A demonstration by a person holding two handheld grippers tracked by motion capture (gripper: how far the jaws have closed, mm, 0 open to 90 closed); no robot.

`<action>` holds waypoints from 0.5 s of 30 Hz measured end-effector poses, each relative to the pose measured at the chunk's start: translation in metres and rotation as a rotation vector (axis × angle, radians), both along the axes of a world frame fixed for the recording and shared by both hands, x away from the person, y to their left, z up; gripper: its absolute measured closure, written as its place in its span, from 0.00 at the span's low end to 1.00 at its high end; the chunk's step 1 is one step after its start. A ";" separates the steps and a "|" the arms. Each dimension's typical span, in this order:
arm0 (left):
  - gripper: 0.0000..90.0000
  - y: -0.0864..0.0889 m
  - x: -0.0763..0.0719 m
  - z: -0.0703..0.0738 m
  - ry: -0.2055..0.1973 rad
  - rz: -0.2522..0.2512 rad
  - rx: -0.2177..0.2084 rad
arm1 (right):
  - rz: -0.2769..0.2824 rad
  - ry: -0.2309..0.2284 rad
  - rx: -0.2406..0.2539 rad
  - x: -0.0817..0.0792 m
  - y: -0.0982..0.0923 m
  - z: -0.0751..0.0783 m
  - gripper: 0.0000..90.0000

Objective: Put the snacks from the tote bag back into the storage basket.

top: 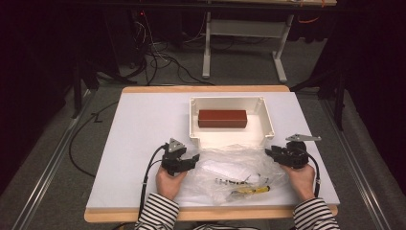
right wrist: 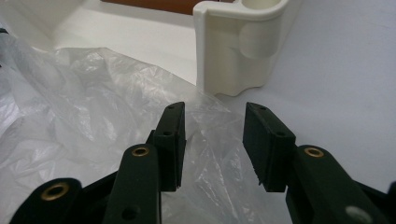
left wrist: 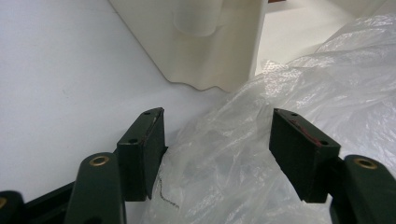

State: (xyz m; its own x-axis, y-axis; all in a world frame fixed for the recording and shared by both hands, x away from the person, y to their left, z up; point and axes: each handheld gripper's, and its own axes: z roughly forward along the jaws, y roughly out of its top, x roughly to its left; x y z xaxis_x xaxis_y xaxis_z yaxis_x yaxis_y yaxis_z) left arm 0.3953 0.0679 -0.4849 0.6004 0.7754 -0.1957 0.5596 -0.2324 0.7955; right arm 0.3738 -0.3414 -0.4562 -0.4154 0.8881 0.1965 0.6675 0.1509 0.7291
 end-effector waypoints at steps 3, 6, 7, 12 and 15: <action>0.41 0.000 0.000 0.000 0.000 0.000 0.000 | -0.005 -0.005 -0.001 0.000 0.000 -0.003 0.67; 0.41 0.000 0.000 0.000 -0.001 0.000 0.000 | -0.014 -0.005 -0.002 -0.001 0.001 -0.005 0.66; 0.41 0.000 0.000 0.000 -0.001 0.000 0.000 | -0.014 -0.010 -0.007 -0.001 0.000 -0.006 0.66; 0.41 0.000 0.000 0.000 0.000 -0.003 -0.001 | -0.032 -0.018 -0.007 -0.002 0.000 -0.009 0.65; 0.41 0.000 0.000 0.000 -0.001 -0.001 -0.002 | -0.042 -0.021 -0.004 -0.002 -0.001 -0.012 0.64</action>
